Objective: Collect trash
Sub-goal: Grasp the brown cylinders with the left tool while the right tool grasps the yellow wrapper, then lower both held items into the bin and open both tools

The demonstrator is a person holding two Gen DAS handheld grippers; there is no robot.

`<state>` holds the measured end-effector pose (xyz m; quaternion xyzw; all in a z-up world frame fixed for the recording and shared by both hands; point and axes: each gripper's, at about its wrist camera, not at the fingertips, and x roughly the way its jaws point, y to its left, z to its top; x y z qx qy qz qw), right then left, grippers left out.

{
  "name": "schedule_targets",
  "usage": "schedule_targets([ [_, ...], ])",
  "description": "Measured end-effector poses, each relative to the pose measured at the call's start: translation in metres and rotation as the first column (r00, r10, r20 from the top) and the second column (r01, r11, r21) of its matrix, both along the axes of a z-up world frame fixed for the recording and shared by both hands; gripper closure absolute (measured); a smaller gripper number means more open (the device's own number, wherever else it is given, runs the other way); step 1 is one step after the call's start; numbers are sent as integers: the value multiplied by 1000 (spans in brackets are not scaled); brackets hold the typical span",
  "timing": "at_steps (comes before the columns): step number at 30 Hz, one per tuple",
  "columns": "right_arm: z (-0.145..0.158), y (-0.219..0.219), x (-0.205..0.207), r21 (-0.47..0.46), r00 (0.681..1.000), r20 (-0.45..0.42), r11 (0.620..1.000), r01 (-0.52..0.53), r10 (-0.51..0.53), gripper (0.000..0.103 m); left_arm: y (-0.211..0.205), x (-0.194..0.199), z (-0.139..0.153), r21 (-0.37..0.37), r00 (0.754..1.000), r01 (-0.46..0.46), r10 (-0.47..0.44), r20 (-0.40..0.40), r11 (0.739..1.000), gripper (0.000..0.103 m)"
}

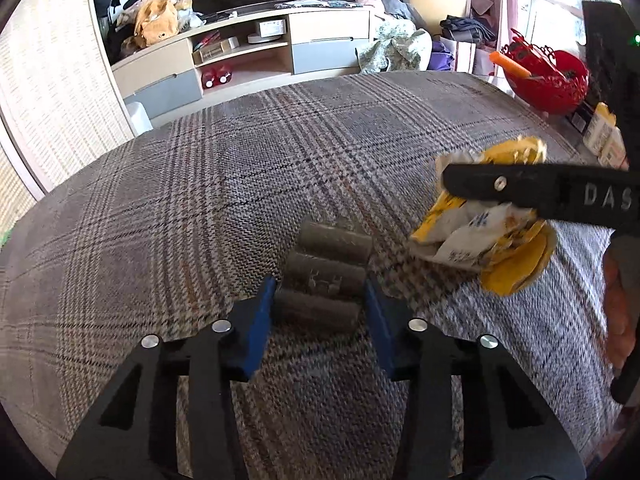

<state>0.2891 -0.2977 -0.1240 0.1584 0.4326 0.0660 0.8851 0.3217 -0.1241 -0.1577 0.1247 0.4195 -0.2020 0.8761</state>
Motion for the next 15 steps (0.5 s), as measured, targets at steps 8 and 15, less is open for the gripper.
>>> schedule_targets([
  [8,18,-2,-57,-56,998,48,998,-27,30,40,18,-50,6,-12,1000,-6,6,-28,1000,64],
  [15,42,15,-130,-78,991,117,996,-49,58,40,42,-121,35,-41,999,-31,31,12,999,64],
])
